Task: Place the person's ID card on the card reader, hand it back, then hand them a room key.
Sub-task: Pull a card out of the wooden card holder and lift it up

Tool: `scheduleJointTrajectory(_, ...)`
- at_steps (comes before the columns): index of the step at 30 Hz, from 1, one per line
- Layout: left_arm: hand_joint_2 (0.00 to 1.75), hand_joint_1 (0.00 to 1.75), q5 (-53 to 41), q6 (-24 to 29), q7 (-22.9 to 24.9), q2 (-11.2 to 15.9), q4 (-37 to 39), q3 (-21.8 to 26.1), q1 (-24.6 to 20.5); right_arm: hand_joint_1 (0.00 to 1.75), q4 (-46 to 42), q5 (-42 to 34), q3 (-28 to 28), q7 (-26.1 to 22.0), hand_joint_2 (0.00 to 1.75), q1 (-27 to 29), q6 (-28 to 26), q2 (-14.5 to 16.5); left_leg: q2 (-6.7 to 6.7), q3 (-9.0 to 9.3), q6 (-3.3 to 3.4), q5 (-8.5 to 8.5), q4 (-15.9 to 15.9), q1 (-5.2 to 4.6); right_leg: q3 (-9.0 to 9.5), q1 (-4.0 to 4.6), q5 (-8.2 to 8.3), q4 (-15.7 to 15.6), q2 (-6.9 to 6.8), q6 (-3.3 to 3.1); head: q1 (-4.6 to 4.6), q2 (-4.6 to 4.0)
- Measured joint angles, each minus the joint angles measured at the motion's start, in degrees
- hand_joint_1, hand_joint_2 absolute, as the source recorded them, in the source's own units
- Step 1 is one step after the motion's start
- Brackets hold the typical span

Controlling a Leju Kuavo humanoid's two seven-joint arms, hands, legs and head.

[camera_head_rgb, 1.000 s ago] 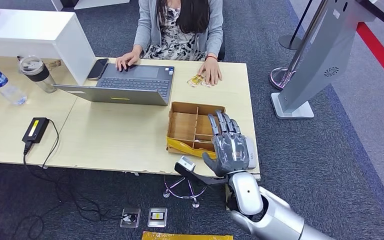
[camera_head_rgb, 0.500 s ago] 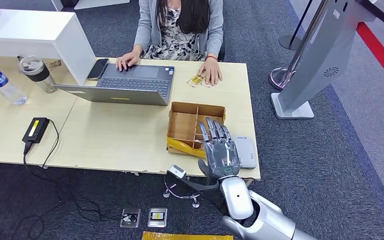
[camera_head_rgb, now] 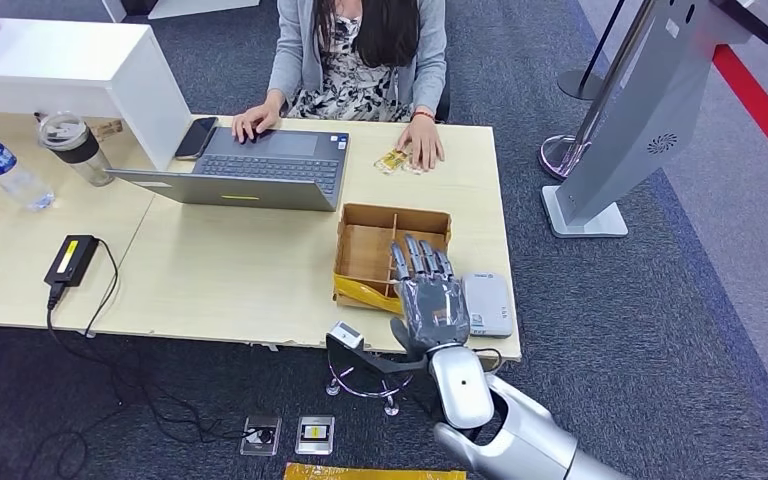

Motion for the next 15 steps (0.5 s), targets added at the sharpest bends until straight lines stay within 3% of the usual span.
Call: scheduleJointTrajectory(15, 0.00, 0.00, -0.38, -0.99, 0.00, 0.04, 0.00, -0.02, 0.02, 0.00, 4.52, -3.76, -0.26, 0.82, 1.75, -2.54, 3.06, 1.71, 0.00, 0.00, 0.00, 0.00, 0.00, 0.00, 0.00, 0.00, 0.00, 0.00, 0.00, 0.00, 0.01, 0.00)
